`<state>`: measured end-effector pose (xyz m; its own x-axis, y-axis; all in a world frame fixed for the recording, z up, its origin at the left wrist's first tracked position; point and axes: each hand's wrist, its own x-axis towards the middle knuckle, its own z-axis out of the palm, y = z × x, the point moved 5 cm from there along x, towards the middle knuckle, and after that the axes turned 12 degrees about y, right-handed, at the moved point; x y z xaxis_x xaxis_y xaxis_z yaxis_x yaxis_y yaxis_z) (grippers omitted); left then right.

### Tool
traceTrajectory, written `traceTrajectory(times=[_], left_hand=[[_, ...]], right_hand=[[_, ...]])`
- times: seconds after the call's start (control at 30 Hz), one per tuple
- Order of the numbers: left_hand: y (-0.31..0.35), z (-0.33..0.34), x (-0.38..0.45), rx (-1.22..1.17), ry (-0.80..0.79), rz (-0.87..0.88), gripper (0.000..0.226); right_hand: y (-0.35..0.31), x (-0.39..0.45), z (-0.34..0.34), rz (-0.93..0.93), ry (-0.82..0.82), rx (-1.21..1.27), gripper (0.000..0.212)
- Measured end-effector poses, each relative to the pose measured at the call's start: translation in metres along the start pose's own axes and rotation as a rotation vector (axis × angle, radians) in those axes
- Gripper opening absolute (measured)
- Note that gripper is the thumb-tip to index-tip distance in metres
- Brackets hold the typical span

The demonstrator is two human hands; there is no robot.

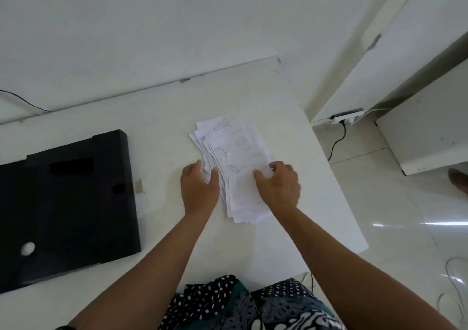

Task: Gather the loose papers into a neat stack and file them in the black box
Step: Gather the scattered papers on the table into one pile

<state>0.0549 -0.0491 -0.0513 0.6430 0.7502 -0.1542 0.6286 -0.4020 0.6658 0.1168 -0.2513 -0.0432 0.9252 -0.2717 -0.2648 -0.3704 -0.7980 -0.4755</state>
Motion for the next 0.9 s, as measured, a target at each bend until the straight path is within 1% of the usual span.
traceTrajectory(times=[0.03,0.07,0.1,0.13,0.23,0.3,0.4,0.43,0.47,0.53,0.6,0.63,0.67,0.73,0.77,0.8,0.87,0.9], left_hand=[[-0.001,0.002,0.003,0.015,0.011,-0.035,0.060],[-0.001,0.004,0.007,0.031,0.015,-0.055,0.057],[0.001,0.007,0.011,0.037,0.015,-0.059,0.047],[0.003,0.010,0.015,0.028,0.015,-0.060,0.036],[0.017,0.017,0.020,-0.028,-0.027,-0.083,0.023],[0.024,0.015,0.024,-0.065,-0.023,-0.101,0.029],[0.016,0.005,0.041,-0.063,0.050,-0.181,0.045],[0.013,0.005,0.047,-0.052,0.042,-0.191,0.046],[0.013,0.007,0.051,-0.044,0.010,-0.180,0.041],[0.015,0.017,0.054,-0.025,-0.064,-0.106,0.019],[0.020,0.025,0.052,-0.008,-0.092,-0.063,0.013],[0.024,0.026,0.050,-0.001,-0.088,-0.064,0.012],[0.025,0.025,0.049,0.004,-0.055,-0.070,0.019],[0.024,0.016,0.047,0.015,0.019,-0.112,0.044],[0.020,0.013,0.046,0.006,0.042,-0.138,0.050],[0.018,0.013,0.043,-0.007,0.043,-0.147,0.048],[0.014,0.018,0.034,-0.010,0.003,-0.092,0.027],[0.014,0.020,0.028,-0.010,-0.012,-0.068,0.022]], right_hand=[[0.000,0.004,-0.004,-0.057,0.069,-0.067,0.059],[0.000,0.009,-0.006,-0.092,0.108,-0.096,0.065],[0.000,0.014,-0.005,-0.110,0.108,-0.102,0.067],[-0.001,0.018,-0.001,-0.121,0.078,-0.095,0.067],[-0.016,0.015,0.017,-0.197,-0.005,-0.091,0.061],[-0.025,0.013,0.021,-0.225,0.014,-0.106,0.060],[-0.023,0.029,0.015,-0.172,0.090,-0.103,0.060],[-0.022,0.036,0.014,-0.176,0.098,-0.111,0.061],[-0.022,0.040,0.014,-0.198,0.094,-0.126,0.061],[-0.030,0.040,0.018,-0.270,0.060,-0.143,0.059],[-0.040,0.034,0.027,-0.312,0.034,-0.143,0.059],[-0.042,0.033,0.028,-0.298,0.037,-0.141,0.061],[-0.043,0.034,0.027,-0.270,0.048,-0.139,0.063],[-0.040,0.037,0.023,-0.232,0.064,-0.142,0.070],[-0.037,0.037,0.021,-0.228,0.067,-0.149,0.075],[-0.034,0.037,0.020,-0.230,0.070,-0.159,0.078],[-0.030,0.029,0.022,-0.246,0.063,-0.174,0.079],[-0.028,0.025,0.024,-0.257,0.057,-0.181,0.077]])
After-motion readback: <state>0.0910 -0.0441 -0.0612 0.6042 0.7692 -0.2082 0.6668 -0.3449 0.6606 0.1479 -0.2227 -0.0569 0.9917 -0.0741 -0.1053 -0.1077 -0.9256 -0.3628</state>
